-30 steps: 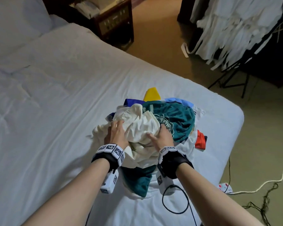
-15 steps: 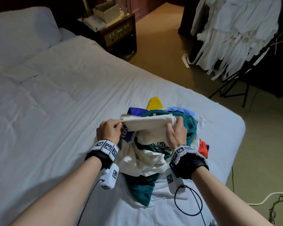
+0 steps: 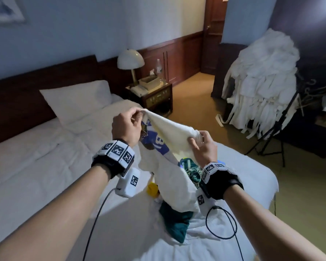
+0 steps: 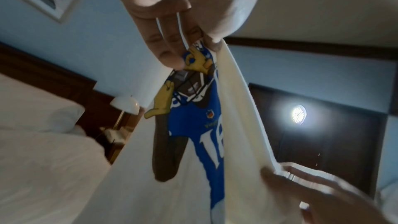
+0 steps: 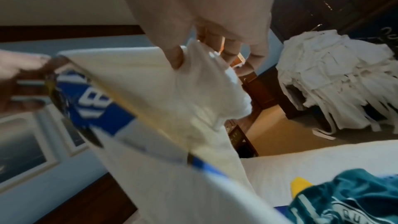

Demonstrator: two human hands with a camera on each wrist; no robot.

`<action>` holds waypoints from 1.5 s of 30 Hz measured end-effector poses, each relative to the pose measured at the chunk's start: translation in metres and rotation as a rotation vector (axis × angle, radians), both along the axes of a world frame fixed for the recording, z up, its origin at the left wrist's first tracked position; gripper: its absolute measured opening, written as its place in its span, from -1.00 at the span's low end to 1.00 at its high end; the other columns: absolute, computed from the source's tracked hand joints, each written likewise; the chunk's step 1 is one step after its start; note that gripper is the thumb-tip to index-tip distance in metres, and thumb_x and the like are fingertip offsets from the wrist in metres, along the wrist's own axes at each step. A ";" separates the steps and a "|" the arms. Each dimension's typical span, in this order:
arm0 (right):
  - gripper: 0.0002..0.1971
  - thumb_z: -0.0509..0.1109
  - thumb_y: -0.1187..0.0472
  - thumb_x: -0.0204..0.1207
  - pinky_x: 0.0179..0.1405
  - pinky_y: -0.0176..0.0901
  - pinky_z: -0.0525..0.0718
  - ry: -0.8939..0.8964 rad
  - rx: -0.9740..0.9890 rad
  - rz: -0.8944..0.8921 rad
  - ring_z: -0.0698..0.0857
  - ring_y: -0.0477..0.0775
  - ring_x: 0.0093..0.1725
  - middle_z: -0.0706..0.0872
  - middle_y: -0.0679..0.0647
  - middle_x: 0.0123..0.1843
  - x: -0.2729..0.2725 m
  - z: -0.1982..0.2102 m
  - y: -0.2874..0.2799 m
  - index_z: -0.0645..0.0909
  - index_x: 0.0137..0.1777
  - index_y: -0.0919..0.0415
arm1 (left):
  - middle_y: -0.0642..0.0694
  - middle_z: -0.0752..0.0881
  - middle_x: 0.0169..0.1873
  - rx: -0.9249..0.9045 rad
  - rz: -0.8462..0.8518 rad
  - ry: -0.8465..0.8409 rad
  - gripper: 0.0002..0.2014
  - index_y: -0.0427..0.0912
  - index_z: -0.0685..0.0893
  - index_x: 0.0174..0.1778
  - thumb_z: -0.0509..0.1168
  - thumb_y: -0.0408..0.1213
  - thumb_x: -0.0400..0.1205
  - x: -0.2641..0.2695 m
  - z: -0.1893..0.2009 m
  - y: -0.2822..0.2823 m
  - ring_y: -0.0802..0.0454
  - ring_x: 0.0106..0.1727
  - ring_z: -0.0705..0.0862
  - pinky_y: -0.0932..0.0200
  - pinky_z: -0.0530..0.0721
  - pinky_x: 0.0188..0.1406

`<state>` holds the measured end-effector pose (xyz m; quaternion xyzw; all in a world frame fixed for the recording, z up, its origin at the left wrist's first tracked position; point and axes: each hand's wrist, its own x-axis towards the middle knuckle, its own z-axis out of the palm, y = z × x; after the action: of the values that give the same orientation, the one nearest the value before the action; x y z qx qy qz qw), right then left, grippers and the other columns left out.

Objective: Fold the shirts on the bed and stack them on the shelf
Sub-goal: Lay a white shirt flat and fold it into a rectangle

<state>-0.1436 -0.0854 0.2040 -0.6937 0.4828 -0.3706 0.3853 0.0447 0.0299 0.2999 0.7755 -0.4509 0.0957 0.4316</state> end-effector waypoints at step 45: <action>-0.59 0.54 -0.14 0.40 -0.04 -0.18 0.51 -0.248 -0.753 0.853 0.55 -0.05 -0.11 0.57 -0.04 -0.05 0.126 0.333 0.470 0.62 0.14 0.06 | -0.28 0.47 -0.56 -0.215 0.554 0.083 -0.49 -0.22 0.40 -0.56 0.37 -0.06 0.64 0.000 0.257 0.544 -0.08 -0.36 0.47 0.13 0.36 -0.34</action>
<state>-0.0180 0.3841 0.5371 -0.8675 -0.0531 -0.4072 0.2807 0.0444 0.5738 0.5566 0.8221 -0.1912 0.2250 0.4867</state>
